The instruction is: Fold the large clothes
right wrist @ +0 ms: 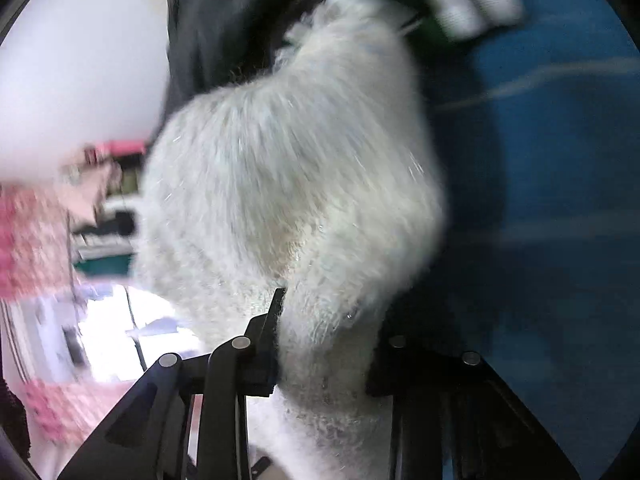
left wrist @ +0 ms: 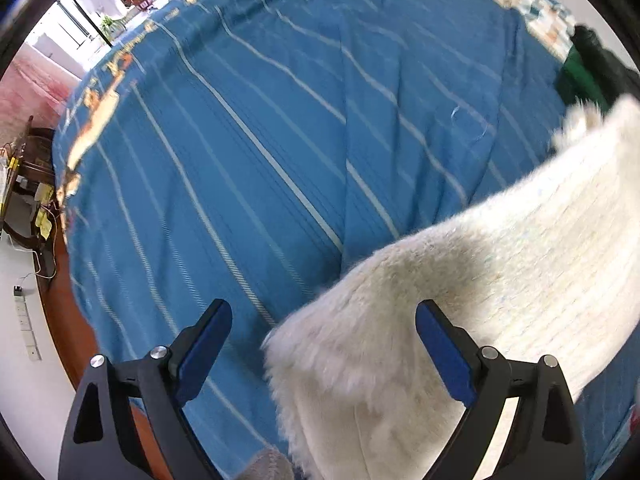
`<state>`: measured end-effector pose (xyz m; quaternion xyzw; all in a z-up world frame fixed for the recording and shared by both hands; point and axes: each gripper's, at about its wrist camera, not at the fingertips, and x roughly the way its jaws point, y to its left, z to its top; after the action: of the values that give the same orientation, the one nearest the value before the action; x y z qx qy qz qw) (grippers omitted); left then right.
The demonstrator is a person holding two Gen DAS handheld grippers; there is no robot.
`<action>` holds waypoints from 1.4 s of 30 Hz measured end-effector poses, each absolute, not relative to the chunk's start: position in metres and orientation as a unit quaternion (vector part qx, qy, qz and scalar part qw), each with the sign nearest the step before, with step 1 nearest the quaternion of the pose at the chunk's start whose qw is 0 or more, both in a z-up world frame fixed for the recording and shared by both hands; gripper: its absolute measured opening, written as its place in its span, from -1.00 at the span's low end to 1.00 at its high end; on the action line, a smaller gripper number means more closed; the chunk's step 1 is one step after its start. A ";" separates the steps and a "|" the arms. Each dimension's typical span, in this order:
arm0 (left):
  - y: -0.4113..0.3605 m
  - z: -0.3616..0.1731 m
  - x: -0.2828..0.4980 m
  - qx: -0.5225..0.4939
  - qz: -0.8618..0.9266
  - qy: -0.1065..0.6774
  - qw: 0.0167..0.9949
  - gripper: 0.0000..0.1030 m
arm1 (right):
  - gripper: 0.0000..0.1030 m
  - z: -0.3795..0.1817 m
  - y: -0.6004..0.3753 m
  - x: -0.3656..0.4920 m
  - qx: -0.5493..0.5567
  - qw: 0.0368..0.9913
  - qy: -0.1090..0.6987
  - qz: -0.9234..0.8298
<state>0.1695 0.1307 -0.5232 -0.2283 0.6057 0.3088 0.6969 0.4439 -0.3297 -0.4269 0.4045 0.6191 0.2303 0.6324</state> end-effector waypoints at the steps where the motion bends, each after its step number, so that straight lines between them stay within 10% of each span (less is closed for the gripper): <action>1: 0.131 -0.516 0.168 -0.229 0.311 0.602 0.699 0.83 | -0.40 -0.414 -0.348 0.428 0.412 0.638 0.614 0.215; 17: 0.069 -0.500 0.145 -0.210 0.272 0.626 0.700 0.83 | -0.01 -0.364 -0.599 0.168 0.374 0.591 0.712 -0.068; 22: 0.030 -0.514 0.182 -0.187 0.227 0.628 0.720 0.83 | -0.01 -0.305 -0.624 0.198 0.313 0.656 0.687 -0.016; 34: 0.027 -0.530 0.211 -0.164 0.236 0.617 0.732 0.83 | -0.02 -0.386 -0.522 0.369 0.268 0.635 0.719 0.091; 38: 0.033 -0.538 0.229 -0.183 0.217 0.615 0.736 0.83 | 0.58 -0.349 -0.534 0.361 0.269 0.665 0.683 0.136; 41: 0.032 -0.560 0.251 -0.161 0.209 0.623 0.737 0.66 | 0.60 -0.326 -0.537 0.361 0.210 0.713 0.654 0.141; 42: 0.031 -0.563 0.255 -0.155 0.209 0.624 0.737 -0.08 | 0.60 -0.320 -0.532 0.361 0.175 0.723 0.651 0.150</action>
<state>0.2553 0.0307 -0.5635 -0.1552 0.6237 0.2087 0.7372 0.3612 -0.5324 -0.3205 0.1751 0.6515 0.1497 0.7228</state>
